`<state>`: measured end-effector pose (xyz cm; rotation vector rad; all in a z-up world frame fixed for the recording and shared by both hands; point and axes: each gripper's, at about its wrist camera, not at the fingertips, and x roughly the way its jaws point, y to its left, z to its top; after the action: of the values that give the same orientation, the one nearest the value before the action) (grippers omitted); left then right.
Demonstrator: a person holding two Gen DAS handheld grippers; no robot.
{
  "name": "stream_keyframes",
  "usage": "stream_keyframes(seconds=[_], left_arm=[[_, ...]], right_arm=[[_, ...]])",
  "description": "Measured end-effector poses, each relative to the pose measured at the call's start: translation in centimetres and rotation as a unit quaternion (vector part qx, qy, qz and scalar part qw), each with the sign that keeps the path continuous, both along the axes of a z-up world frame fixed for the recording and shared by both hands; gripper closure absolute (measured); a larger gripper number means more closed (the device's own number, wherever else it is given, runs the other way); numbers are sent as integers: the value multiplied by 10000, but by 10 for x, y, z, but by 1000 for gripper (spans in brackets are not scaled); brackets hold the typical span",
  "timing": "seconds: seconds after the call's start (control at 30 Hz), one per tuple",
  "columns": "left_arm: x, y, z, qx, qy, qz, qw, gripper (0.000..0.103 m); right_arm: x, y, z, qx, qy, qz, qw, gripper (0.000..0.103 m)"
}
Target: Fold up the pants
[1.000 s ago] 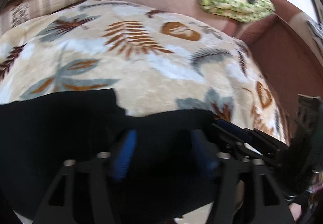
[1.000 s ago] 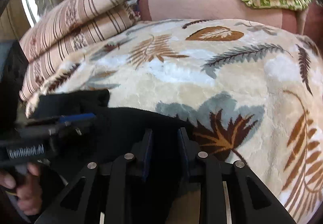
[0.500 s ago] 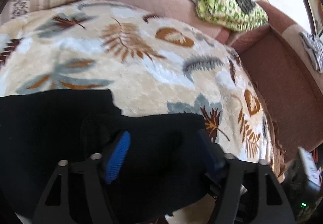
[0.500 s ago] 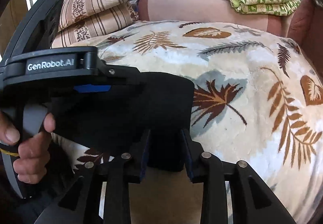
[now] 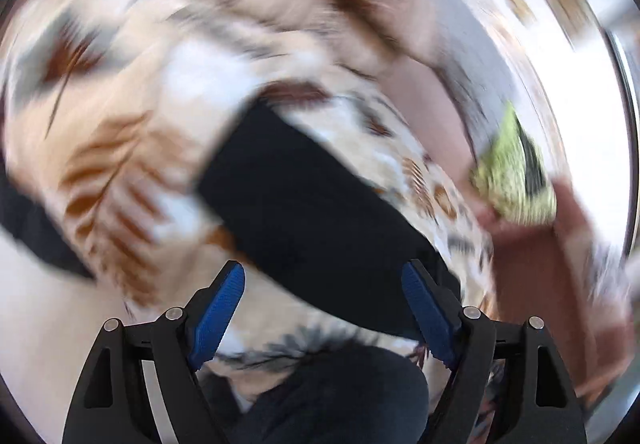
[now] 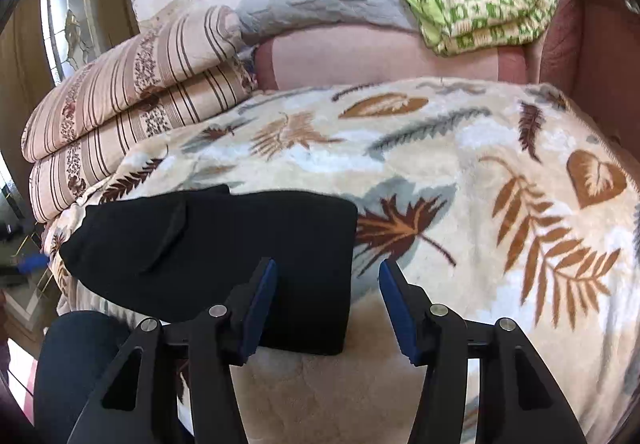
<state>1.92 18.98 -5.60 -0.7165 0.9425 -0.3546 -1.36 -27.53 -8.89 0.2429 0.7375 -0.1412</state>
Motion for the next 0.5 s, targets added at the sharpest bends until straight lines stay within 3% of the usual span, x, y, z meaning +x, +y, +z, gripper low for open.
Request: stream_keyframes(seconds=[0.1,0.27,0.5], left_arm=[[7,25,-18,-497,113,527,9973,23],[28,29,-41,-1086,156,628,9920,23],[32,28,-55,-1380,-149,725,9877,25]], right_arm=[[2,5,-3,-50,47,118,9999,48],[5,18,-6,-373,132,266,9989,48],[6,19,-9,-399,197,285,9986,48]])
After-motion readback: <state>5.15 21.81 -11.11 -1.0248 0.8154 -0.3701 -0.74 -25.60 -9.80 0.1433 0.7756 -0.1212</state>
